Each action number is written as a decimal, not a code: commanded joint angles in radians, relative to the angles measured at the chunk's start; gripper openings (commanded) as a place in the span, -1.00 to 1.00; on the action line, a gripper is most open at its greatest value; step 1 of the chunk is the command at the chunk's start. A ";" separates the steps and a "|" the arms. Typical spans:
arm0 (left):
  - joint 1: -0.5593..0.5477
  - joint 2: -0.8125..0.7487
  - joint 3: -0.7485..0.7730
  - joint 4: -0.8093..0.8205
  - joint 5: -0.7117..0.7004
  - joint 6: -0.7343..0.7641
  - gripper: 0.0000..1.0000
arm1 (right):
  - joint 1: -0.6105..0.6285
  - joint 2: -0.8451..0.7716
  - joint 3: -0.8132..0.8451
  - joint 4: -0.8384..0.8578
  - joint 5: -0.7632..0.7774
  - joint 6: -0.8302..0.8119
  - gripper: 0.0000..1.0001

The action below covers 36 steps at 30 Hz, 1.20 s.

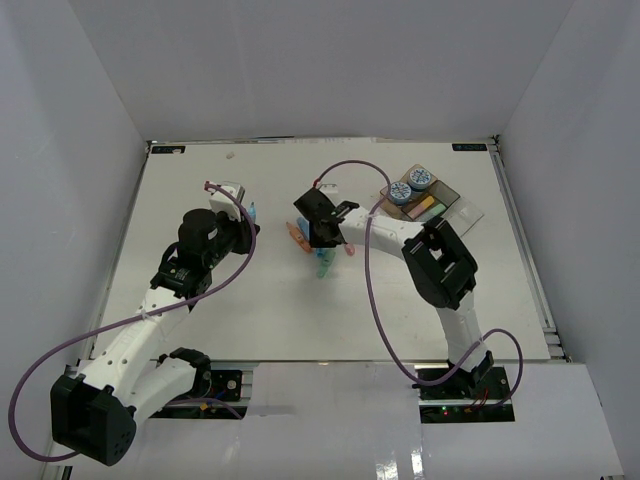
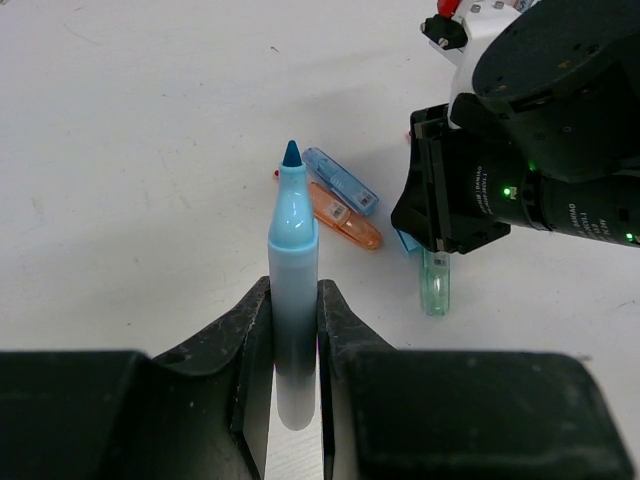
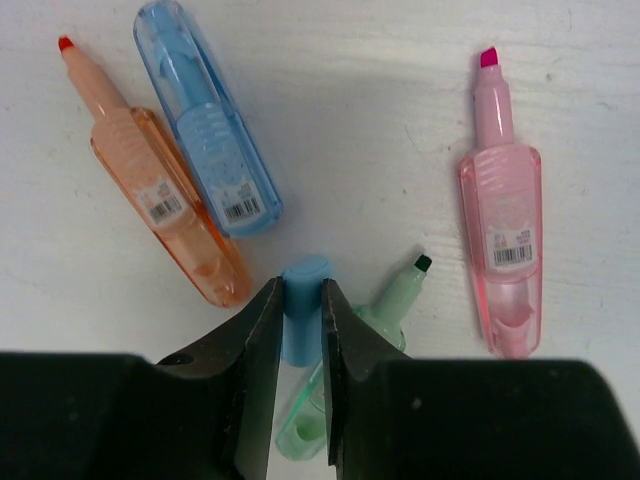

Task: Sort the stationery into containers
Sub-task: Close the pen cap on the pen.

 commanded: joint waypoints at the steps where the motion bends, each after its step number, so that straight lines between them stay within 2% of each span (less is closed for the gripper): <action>1: 0.004 -0.016 0.001 0.015 0.034 0.002 -0.73 | -0.004 -0.098 -0.056 0.084 -0.036 -0.040 -0.85; 8: 0.004 -0.012 0.000 0.018 0.052 0.002 -0.72 | -0.015 -0.255 -0.222 0.241 -0.093 -0.159 -0.85; 12: 0.004 -0.009 0.000 0.018 0.063 0.001 -0.72 | -0.036 -0.278 -0.288 0.313 -0.180 -0.219 -0.85; 21: 0.004 -0.003 0.000 0.019 0.066 -0.001 -0.72 | -0.049 -0.212 -0.268 0.376 -0.316 -0.347 -0.85; 29: 0.004 -0.003 0.000 0.016 0.062 0.001 -0.72 | -0.052 -0.135 -0.222 0.347 -0.320 -0.397 -0.84; 31: 0.004 -0.003 0.001 0.015 0.062 0.001 -0.72 | -0.050 -0.129 -0.222 0.336 -0.313 -0.413 -0.81; 36: 0.004 -0.003 0.001 0.016 0.058 0.001 -0.72 | -0.050 -0.126 -0.211 0.312 -0.293 -0.434 -0.60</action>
